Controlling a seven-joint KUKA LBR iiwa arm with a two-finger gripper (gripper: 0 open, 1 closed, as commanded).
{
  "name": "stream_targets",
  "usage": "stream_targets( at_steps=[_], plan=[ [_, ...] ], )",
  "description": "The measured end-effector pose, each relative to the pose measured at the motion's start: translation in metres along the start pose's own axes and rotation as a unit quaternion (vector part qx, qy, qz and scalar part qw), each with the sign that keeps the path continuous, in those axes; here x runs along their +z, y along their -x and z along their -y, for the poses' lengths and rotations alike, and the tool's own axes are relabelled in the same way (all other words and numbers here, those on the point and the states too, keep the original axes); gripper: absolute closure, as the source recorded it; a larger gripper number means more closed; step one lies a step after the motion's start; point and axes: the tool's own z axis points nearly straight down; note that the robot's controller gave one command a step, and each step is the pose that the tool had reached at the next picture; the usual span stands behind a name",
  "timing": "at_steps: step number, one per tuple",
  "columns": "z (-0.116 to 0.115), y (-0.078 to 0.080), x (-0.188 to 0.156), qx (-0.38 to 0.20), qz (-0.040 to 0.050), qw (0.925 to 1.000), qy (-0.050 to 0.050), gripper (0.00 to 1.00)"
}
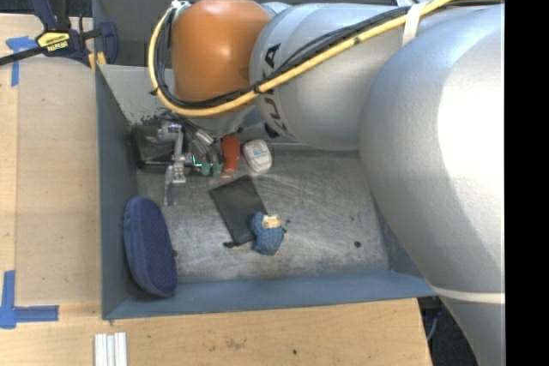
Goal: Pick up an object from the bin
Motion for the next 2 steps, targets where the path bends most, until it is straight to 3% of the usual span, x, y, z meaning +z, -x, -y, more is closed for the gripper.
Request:
stream_targets(
  at_steps=[1,2],
  plan=[
    [0.015,0.026,0.068,0.092,0.0162,0.9956,0.01,0.0],
    [-0.006,0.025,0.044,-0.111,0.0066,0.9938,-0.001,0.0]
  ],
)
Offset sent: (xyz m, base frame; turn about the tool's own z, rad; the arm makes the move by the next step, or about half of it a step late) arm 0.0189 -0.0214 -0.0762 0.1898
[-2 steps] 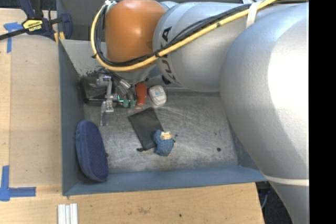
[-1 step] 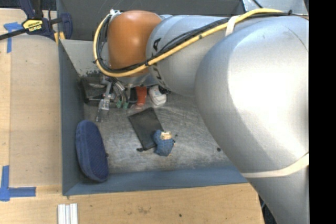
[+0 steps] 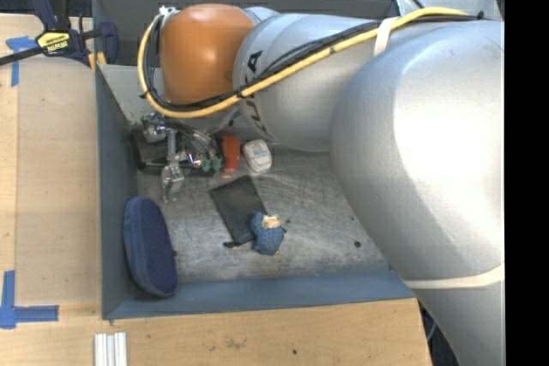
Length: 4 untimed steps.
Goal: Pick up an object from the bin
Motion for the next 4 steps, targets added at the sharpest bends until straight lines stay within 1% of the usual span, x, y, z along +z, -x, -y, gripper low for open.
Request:
stream_targets(
  at_steps=[1,2,3,4],
  plan=[
    [0.004,-0.001,0.001,0.097,-0.0026,0.9953,0.002,0.0],
    [-0.007,-0.004,0.028,0.208,0.0014,0.9782,0.002,0.0],
    [-0.006,0.002,0.028,0.472,-0.0012,0.8813,0.002,0.0],
    [-0.006,0.004,0.026,0.472,0.0036,0.8815,0.003,1.0]
  ],
)
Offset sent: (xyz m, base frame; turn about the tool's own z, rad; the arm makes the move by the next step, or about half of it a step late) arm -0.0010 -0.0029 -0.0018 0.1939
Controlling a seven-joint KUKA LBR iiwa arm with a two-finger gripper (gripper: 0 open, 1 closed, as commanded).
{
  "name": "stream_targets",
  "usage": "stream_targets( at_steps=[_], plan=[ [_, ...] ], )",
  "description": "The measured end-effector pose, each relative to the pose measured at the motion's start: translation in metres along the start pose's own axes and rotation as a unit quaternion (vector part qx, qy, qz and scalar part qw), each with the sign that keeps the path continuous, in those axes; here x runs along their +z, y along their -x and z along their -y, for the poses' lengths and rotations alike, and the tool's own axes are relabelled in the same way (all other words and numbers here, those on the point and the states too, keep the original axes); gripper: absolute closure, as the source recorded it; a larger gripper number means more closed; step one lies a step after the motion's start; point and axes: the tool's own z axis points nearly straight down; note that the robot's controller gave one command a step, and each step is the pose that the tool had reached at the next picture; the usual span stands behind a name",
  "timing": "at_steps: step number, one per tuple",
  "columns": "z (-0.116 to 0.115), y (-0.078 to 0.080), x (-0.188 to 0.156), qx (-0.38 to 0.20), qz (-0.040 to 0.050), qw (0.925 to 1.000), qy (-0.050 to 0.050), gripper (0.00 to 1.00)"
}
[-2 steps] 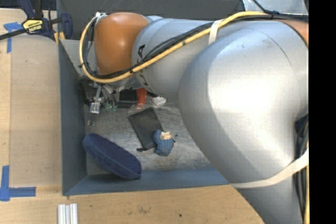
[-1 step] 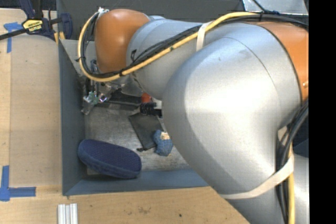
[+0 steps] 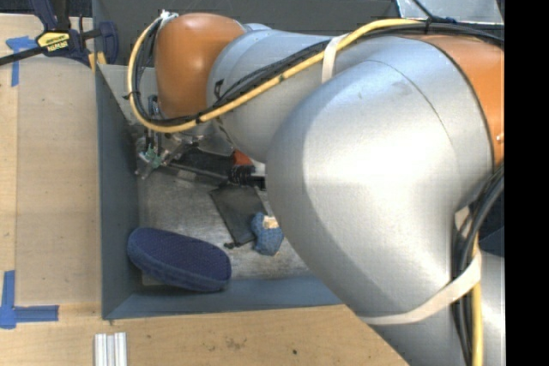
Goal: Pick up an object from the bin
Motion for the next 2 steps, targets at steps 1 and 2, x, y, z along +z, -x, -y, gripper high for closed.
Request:
stream_targets(
  at_steps=[1,2],
  plan=[
    [0.0,0.001,-0.044,0.0,-0.0053,1.0,-0.008,1.0],
    [0.002,0.002,-0.061,-0.001,-0.0059,0.9999,-0.009,1.0]
  ],
)
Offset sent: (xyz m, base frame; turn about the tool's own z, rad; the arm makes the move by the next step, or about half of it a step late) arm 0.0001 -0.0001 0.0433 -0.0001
